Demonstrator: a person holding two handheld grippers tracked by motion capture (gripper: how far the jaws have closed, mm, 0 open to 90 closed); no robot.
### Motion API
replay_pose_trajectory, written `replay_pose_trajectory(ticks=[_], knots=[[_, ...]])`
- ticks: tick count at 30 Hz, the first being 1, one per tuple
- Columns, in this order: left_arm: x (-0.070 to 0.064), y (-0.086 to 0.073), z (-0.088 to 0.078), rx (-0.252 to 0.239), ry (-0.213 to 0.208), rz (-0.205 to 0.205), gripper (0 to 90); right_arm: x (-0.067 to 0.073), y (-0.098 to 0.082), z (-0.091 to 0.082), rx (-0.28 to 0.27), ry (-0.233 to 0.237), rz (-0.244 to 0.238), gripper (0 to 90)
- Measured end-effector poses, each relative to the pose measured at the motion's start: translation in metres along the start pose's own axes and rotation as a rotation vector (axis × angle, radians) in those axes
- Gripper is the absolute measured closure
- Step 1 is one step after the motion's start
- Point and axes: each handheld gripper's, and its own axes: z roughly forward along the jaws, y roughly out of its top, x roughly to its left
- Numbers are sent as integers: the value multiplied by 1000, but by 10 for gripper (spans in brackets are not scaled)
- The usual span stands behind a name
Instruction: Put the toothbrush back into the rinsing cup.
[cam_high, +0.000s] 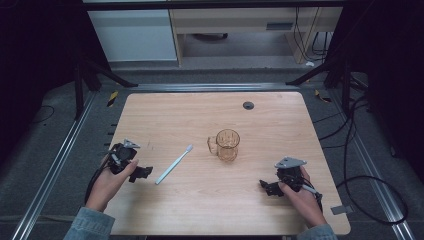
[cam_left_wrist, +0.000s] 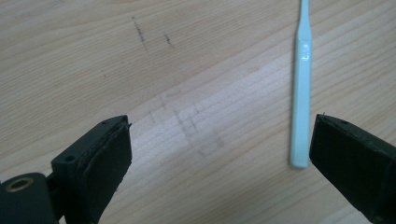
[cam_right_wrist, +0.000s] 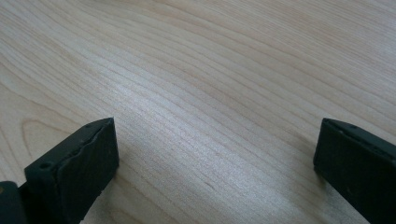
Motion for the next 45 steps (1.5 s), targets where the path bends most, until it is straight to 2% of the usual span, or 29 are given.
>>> replay_pose_trajectory(ticks=[6,10,12,17,21,26,32,40,41,45], knots=[[-13,19,3,49,-39,59,99,0,0,0,0,0,-1,4],[-25,36,9,89,-62,120,132,0,0,0,0,0,0,4],[-30,43,14,116,-71,159,185,0,0,0,0,0,0,4],[-38,56,27,173,-93,192,200,0,0,0,0,0,-1,3],[-39,64,35,211,-106,198,209,1,0,0,0,-5,7,4],[-39,73,44,259,-121,213,293,1,0,0,-1,-8,10,4],[-51,84,55,307,-120,245,359,1,0,1,-2,-10,14,4],[-53,95,73,370,-120,235,450,1,1,0,2,-14,28,4],[-54,96,75,378,-121,236,460,1,1,1,-2,-21,16,4],[-57,100,82,392,-125,241,512,1,1,1,-2,-23,18,5]])
